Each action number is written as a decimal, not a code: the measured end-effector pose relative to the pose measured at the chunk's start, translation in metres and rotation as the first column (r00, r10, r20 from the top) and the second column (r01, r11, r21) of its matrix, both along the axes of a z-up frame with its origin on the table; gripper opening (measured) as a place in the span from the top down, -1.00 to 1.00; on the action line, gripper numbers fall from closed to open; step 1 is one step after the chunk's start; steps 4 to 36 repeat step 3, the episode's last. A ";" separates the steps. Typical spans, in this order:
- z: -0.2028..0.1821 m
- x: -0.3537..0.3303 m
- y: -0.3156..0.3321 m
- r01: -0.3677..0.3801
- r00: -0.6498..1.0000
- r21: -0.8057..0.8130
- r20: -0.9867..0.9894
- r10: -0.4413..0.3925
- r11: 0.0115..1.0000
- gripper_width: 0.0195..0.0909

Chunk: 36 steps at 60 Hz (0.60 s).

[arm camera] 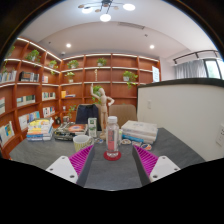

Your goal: Pour water

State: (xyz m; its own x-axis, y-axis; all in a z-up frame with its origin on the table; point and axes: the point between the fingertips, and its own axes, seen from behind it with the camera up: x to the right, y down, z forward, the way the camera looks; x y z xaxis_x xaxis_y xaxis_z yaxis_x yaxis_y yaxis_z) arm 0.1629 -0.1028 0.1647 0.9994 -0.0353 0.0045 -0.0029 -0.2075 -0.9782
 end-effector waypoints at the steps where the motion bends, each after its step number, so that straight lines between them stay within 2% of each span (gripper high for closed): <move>1: 0.001 -0.002 0.000 -0.003 1.000 0.001 -0.003 0.003 1.000 -0.70; 36: 0.003 -0.005 0.000 -0.006 1.000 0.000 -0.007 0.006 1.000 -0.69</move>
